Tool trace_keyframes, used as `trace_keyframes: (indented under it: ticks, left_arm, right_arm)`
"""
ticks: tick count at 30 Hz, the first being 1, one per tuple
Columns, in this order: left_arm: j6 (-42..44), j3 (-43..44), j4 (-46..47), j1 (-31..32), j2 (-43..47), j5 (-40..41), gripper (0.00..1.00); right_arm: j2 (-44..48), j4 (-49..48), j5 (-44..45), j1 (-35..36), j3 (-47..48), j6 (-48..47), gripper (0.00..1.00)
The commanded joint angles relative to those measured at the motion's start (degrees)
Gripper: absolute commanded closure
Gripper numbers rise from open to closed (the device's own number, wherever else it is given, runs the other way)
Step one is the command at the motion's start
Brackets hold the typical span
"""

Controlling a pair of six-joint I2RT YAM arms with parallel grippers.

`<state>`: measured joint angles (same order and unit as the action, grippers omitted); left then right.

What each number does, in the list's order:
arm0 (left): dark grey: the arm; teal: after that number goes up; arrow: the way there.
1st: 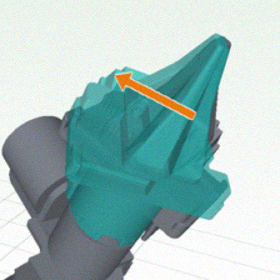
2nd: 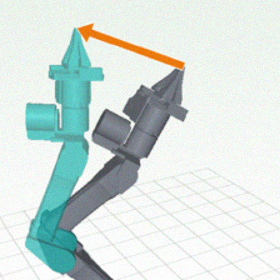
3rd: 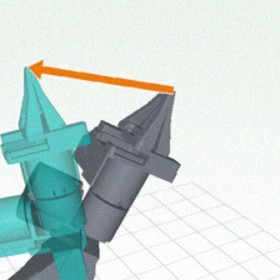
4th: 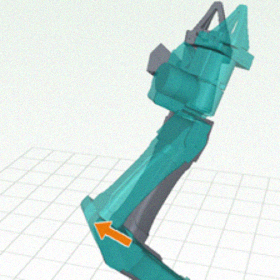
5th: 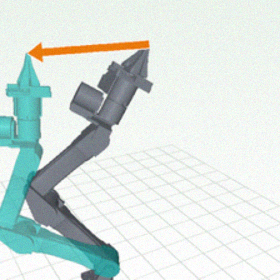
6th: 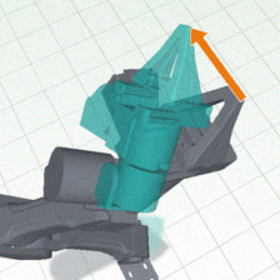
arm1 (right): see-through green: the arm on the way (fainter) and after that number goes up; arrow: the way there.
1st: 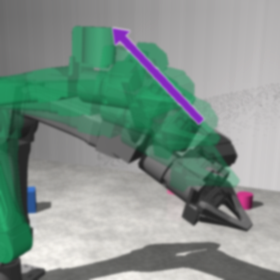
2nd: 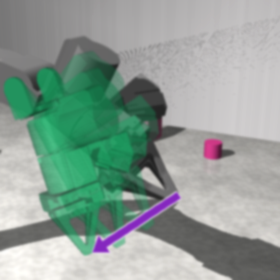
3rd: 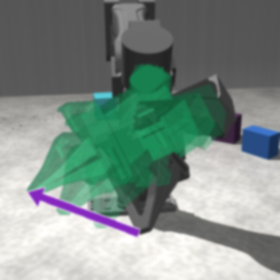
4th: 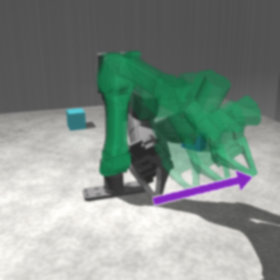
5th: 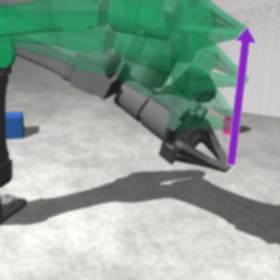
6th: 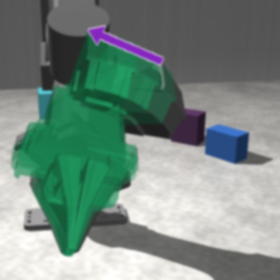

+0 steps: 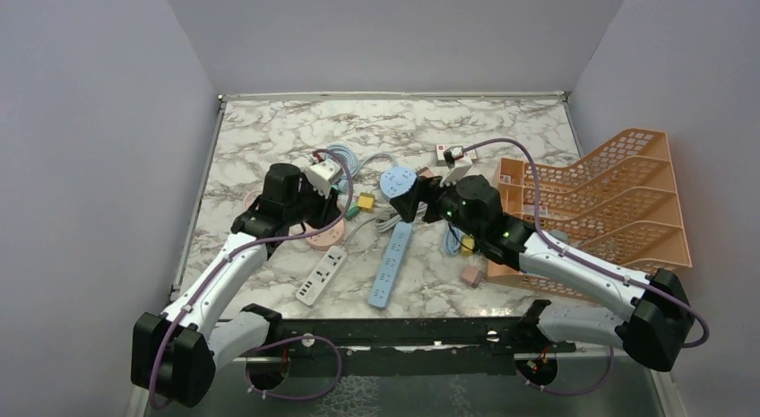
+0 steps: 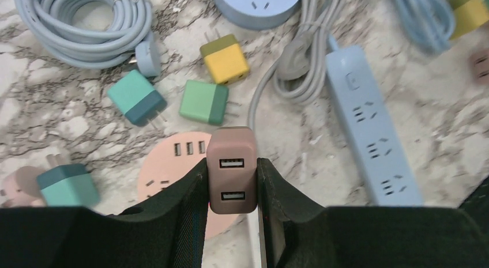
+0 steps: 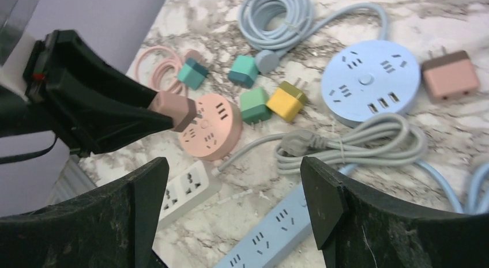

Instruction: Insert the plug

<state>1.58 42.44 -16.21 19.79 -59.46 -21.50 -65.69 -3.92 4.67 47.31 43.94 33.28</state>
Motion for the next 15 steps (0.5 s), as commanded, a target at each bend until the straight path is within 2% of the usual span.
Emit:
trace_keyframes:
  ticks: [1,4,15]
  left_arm:
    - [18.97,-1.98,-3.05,-0.74,0.43,5.18,1.0]
    - [21.71,-3.91,-3.71,-1.81,0.08,8.45,1.0]
    - [26.69,-5.41,-2.28,-5.73,-2.81,4.56,1.0]
  right_arm:
    - [0.53,6.02,9.32,0.32,-1.21,1.73,0.15]
    - [-0.52,6.97,10.14,0.24,-1.26,1.51,0.15]
    - [-3.13,4.14,12.25,-0.98,-0.7,-4.57,0.15]
